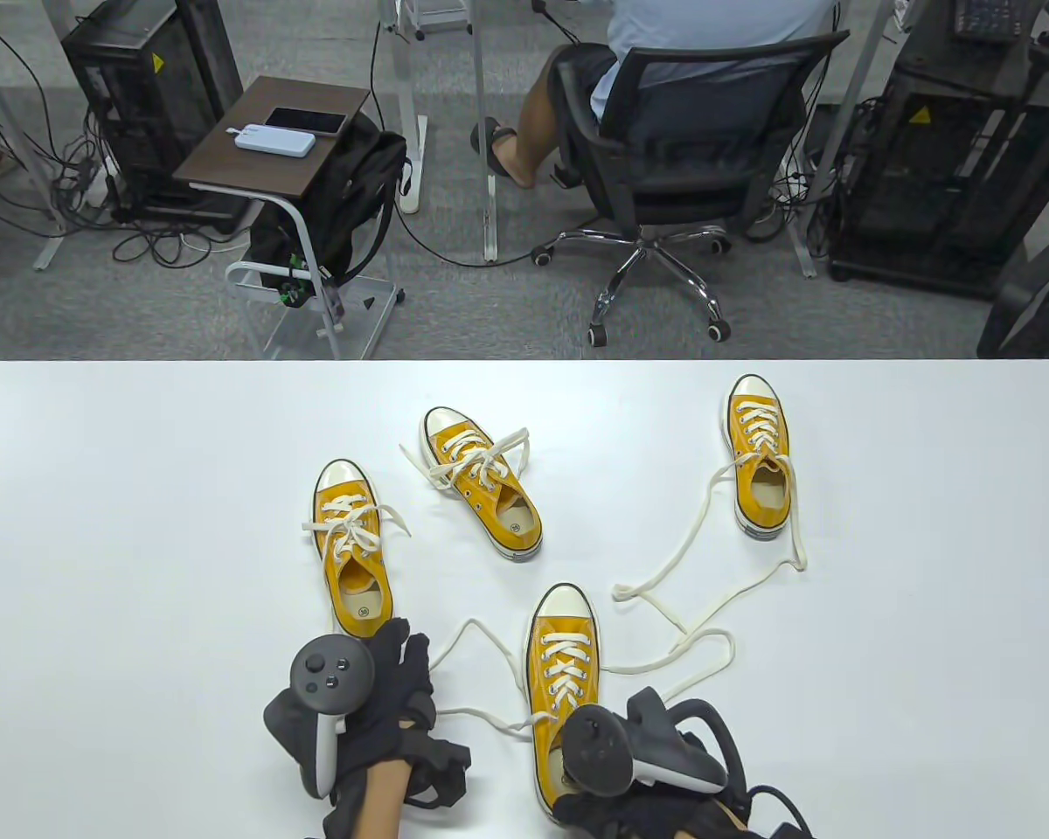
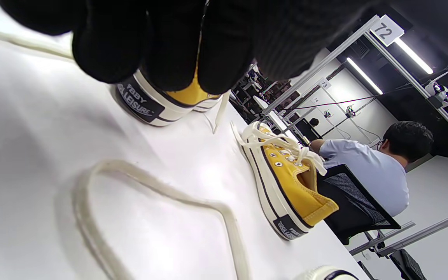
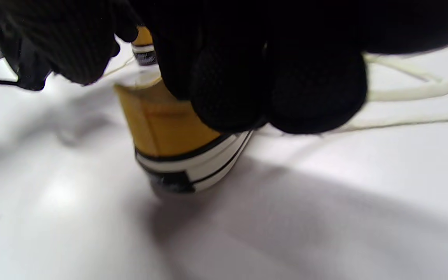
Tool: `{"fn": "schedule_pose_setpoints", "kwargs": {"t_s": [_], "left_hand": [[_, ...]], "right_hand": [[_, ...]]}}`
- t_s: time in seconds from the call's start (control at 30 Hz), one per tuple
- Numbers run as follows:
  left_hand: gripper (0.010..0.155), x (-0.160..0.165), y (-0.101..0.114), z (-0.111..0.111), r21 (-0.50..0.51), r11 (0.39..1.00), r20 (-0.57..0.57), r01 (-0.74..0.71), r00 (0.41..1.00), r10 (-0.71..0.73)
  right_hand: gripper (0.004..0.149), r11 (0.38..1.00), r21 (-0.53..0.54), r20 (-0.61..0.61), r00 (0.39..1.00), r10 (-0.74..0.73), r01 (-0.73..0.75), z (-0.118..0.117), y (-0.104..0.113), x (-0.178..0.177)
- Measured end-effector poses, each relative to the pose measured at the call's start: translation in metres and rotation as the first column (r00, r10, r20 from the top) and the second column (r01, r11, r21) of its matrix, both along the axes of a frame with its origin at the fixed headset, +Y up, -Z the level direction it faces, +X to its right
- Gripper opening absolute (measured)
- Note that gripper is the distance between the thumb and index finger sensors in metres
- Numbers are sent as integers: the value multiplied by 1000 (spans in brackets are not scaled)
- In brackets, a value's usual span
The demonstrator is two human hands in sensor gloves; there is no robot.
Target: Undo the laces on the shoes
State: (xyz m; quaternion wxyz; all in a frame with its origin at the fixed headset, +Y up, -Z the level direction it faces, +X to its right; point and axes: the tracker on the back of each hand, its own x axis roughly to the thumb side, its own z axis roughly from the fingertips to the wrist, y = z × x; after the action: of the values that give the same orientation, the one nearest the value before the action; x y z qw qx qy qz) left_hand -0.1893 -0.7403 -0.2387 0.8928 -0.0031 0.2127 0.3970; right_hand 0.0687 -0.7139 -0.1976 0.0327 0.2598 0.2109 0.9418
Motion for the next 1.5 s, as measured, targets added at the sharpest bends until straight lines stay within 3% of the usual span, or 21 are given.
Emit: {"fn": "schedule_pose_setpoints", "kwargs": {"t_s": [0.1, 0.2, 0.33, 0.53, 0.6, 0.9, 1.2, 1.5], "left_hand": [[57, 1, -1, -1, -11, 1000, 6, 2, 1000, -2], [58, 1, -1, -1, -16, 1000, 10, 0, 1000, 0], [58, 1, 0, -2, -13, 1000, 13, -7, 1000, 7], [58, -1, -1, -3, -16, 1000, 10, -9, 1000, 9], [58, -1, -2, -3, -21, 1000, 7, -9, 1000, 10], [58, -1, -1, -5, -17, 1000, 11, 1, 1000, -1], [58, -1, -1, -6, -18, 1000, 13, 3, 1000, -2], [58, -2, -1, -8, -17, 1000, 19, 2, 1000, -2]], "right_hand": [[65, 996, -4, -29, 996, 84, -84, 3, -12, -8], [54, 993, -8, -44, 992, 121, -122, 4, -19, -13], [45, 987, 132, -55, 993, 103, -95, 9, -15, -16], [41, 960, 278, 11, 999, -41, 37, 8, 19, 2], [40, 964, 254, 38, 995, -88, 75, 4, 29, 12], [41, 917, 346, 140, 955, -261, 199, -7, 78, 48], [41, 862, 475, 247, 913, -324, 177, -48, 125, 77], [40, 843, 533, 364, 882, -298, 65, -111, 135, 80]]}}
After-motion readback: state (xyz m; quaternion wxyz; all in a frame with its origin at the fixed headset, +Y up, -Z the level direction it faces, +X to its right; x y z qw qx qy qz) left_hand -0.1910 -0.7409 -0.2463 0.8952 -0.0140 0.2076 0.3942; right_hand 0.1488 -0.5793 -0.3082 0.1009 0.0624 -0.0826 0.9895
